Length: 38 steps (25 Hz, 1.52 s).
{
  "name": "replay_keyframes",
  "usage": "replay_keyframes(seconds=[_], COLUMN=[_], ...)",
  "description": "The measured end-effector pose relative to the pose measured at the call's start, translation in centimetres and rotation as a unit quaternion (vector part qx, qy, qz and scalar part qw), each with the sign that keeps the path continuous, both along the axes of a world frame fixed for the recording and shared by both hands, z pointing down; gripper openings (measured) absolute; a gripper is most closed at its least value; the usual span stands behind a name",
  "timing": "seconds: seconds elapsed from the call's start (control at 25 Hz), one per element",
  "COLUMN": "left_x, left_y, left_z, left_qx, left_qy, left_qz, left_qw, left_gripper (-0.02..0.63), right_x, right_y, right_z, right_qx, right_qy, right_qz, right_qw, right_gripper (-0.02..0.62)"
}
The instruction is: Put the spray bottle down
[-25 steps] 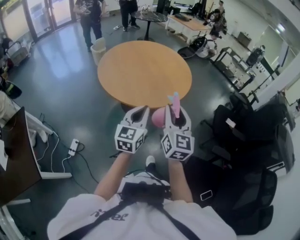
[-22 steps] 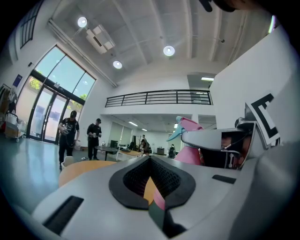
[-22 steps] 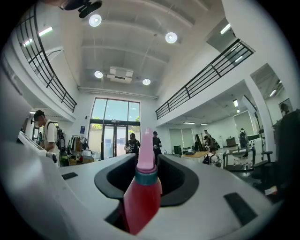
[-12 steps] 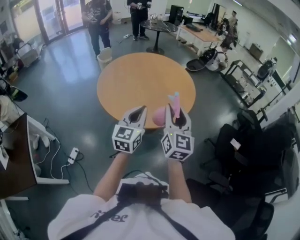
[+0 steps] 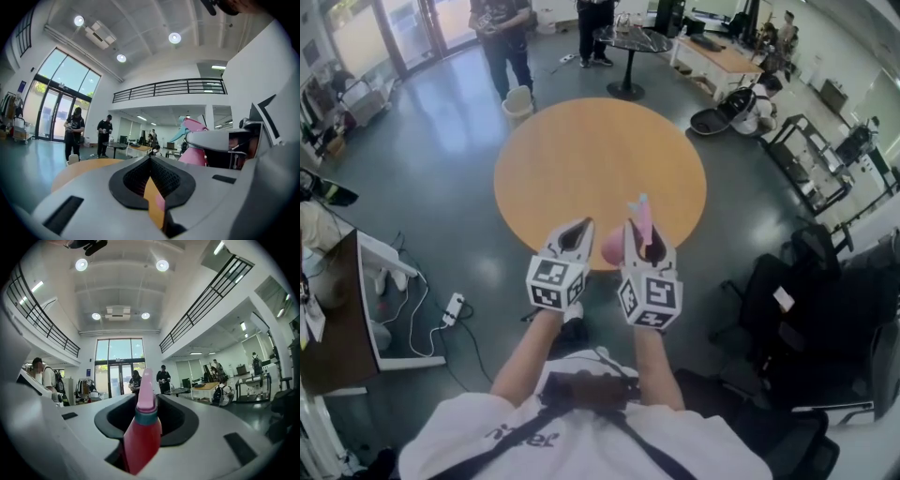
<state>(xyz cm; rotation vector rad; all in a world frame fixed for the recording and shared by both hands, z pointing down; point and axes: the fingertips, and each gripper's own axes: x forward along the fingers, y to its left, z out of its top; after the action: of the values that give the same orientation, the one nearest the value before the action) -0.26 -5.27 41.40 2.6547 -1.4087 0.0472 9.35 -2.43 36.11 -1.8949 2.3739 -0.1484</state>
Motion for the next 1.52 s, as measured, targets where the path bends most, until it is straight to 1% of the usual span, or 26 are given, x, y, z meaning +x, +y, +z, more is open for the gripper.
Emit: replay_keyframes(seconds=[0.16, 0.24, 0.32, 0.4, 0.52, 0.6, 0.8, 1.0, 1.12, 1.28, 1.52], left_x=[-0.1, -0.7, -1.4, -2.4, -3.2, -3.0, -2.1, -2.1, -2.1, -2.2, -1.4], left_y=[-4.4, -7.2, -10.1, -12.5, -14.8, -15.8, -17.8, -20.9, -22.5, -24.4, -27.4], left_z=[0.8, 0.3, -0.9, -2.1, -2.6, -2.0, 0.1, 1.0, 1.2, 1.8, 2.1], left_qx=[-0.008, -0.001, 0.019, 0.036, 0.045, 0.039, 0.013, 0.006, 0.007, -0.002, -0.009], left_qy=[0.009, 0.012, 0.009, 0.008, 0.011, 0.011, 0.003, 0.020, 0.019, 0.019, 0.015], left_qz=[0.009, 0.008, 0.007, 0.007, 0.015, 0.025, 0.054, 0.042, 0.034, 0.024, 0.014], left_qw=[0.9999, 0.9999, 0.9998, 0.9993, 0.9988, 0.9989, 0.9984, 0.9989, 0.9992, 0.9995, 0.9997], left_gripper=[0.009, 0.009, 0.009, 0.009, 0.009, 0.009, 0.009, 0.009, 0.009, 0.009, 0.009], right_x=[-1.2, -1.9, -1.5, -0.7, -0.4, -0.6, -0.5, -0.2, -0.4, -1.4, -1.5], right_y=[-4.2, -6.6, -9.0, -11.0, -12.9, -13.8, -16.4, -20.1, -22.1, -24.3, -27.9], right_z=[-0.6, -1.3, -1.7, -1.7, -1.5, -0.6, 2.3, 3.8, 4.2, 4.0, 4.7], right_qx=[0.000, 0.008, 0.013, 0.015, 0.019, 0.012, -0.027, -0.045, -0.050, -0.050, -0.062], right_qy=[-0.009, 0.008, 0.020, 0.014, 0.013, 0.012, 0.004, 0.004, 0.008, 0.007, 0.010], right_qz=[-0.008, -0.004, 0.012, 0.033, 0.054, 0.059, 0.073, 0.065, 0.059, 0.034, 0.014], right_qw=[1.000, 1.000, 1.000, 0.999, 0.998, 0.998, 0.997, 0.997, 0.997, 0.998, 0.998], right_gripper=[0.163, 0.164, 0.164, 0.164, 0.164, 0.164, 0.164, 0.164, 0.164, 0.164, 0.164])
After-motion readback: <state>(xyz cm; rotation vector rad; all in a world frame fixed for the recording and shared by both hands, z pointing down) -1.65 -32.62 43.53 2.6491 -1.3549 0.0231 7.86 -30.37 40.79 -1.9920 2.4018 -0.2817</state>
